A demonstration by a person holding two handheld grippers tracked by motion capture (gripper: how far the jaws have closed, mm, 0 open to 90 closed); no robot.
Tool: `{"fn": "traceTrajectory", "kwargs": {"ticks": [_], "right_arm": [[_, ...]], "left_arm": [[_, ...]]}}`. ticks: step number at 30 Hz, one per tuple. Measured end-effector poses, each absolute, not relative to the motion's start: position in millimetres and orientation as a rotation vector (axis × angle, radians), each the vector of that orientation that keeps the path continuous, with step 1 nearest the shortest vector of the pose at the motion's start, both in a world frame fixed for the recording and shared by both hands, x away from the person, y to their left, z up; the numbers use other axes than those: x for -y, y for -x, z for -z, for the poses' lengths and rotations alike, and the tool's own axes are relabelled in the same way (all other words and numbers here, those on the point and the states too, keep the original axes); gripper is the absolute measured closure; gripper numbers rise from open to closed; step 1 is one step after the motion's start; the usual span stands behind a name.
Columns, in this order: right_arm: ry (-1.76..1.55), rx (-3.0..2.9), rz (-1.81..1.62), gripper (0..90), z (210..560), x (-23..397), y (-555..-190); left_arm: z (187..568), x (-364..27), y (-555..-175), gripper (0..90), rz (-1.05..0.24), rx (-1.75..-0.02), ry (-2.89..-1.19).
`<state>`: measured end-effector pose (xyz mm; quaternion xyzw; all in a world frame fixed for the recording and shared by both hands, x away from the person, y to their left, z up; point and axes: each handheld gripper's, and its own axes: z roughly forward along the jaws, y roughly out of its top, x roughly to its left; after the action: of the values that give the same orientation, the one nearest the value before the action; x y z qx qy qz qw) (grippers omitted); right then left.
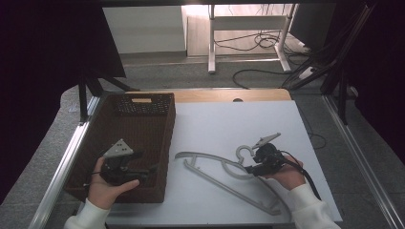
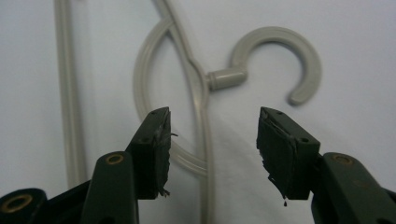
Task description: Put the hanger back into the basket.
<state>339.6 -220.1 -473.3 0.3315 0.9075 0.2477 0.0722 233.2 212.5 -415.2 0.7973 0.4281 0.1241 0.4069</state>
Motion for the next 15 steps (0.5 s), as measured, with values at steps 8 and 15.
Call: {"fn": "traceTrajectory", "kwargs": {"ticks": [8, 15], "right_arm": [[-0.869, -2.843, -0.728, 48.7, 481.3, 196.3, -335.3], [-0.806, -2.901, -0.654, 53.9, 492.4, 185.6, -336.5]], "left_arm": [[415.0, -212.3, -233.5, 22.4, -0.312, -1.078, -2.012], [414.7, -214.4, -233.1, 22.4, -0.316, -1.081, -2.009]]}}
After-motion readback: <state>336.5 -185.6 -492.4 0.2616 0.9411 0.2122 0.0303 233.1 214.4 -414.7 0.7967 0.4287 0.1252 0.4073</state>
